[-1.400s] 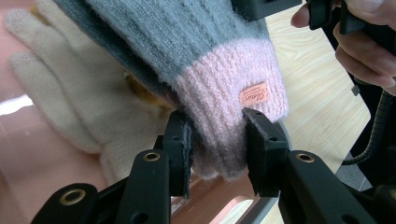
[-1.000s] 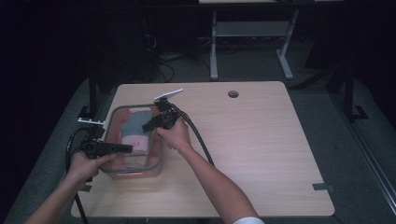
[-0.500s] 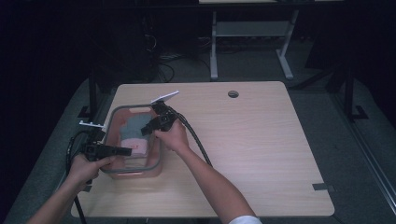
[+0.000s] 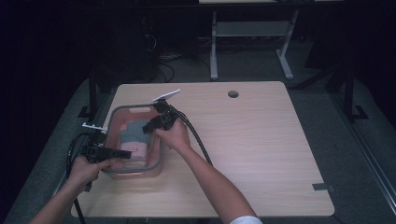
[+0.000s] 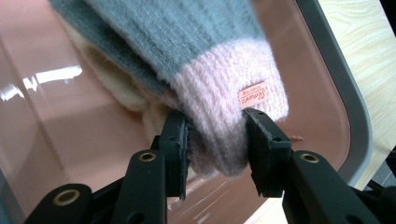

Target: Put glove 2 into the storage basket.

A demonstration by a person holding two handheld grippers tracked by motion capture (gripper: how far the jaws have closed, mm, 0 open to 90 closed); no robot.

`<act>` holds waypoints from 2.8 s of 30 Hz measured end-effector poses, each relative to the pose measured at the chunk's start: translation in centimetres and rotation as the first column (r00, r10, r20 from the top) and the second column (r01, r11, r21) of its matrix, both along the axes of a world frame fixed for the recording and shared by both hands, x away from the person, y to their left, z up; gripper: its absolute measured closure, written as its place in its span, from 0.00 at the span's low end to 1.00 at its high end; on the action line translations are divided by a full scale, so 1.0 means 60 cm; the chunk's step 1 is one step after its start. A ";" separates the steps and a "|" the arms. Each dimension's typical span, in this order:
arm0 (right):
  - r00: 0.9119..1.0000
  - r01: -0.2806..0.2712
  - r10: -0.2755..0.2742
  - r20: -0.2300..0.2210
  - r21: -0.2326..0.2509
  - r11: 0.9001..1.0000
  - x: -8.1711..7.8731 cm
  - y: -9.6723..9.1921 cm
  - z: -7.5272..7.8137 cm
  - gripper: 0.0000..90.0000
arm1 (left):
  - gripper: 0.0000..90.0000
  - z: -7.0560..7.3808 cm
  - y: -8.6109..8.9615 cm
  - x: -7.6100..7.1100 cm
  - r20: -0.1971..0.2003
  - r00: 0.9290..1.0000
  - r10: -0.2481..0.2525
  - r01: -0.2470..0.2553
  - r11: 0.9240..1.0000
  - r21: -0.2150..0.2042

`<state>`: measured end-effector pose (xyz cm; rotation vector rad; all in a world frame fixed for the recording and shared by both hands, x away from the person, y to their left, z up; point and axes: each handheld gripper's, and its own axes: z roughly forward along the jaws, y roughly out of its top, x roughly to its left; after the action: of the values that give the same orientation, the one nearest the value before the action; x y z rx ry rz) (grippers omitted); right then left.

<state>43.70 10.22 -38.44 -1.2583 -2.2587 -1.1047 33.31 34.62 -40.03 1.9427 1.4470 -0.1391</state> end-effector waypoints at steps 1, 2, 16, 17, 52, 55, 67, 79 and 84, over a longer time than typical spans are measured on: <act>1.000 0.004 -0.004 0.005 0.001 1.000 0.000 -0.002 0.002 0.75 | 0.68 0.000 0.000 0.000 -0.001 1.000 0.000 0.001 1.000 0.002; 1.000 0.011 -0.011 0.002 0.010 1.000 0.000 -0.004 0.003 0.74 | 0.68 0.000 -0.001 0.000 0.000 1.000 -0.002 0.002 1.000 0.006; 0.999 0.009 -0.011 0.034 0.049 0.999 -0.008 -0.033 0.030 0.73 | 0.52 0.026 -0.003 0.004 0.036 0.999 0.012 -0.013 1.000 0.016; 0.999 0.012 -0.014 0.037 0.049 0.999 -0.008 -0.037 0.031 0.73 | 0.51 0.030 -0.005 0.005 0.038 0.999 0.022 -0.022 1.000 0.014; 0.993 0.103 -0.108 0.048 0.094 0.990 -0.014 -0.170 0.059 0.62 | 0.45 0.100 -0.060 0.028 0.137 0.990 -0.032 0.035 0.999 -0.019; 0.991 0.115 -0.121 0.049 0.099 0.988 -0.015 -0.183 0.056 0.61 | 0.44 0.102 -0.072 0.030 0.139 0.990 -0.036 0.041 0.998 -0.037; 0.986 0.148 -0.155 0.057 0.106 0.983 -0.022 -0.229 0.053 0.59 | 0.41 0.112 -0.113 0.033 0.157 0.984 -0.081 0.088 0.995 -0.042; 0.979 0.190 -0.197 0.056 0.109 0.976 -0.031 -0.273 0.052 0.55 | 0.38 0.116 -0.150 0.036 0.173 0.978 -0.117 0.127 0.991 -0.048; 0.976 0.203 -0.210 0.054 0.108 0.973 -0.035 -0.289 0.046 0.54 | 0.36 0.113 -0.165 0.037 0.169 0.977 -0.132 0.142 0.989 -0.049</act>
<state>41.59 -7.14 -35.68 -1.4602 -2.1233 -1.3351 35.52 24.73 -33.27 1.9551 1.1883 -0.0818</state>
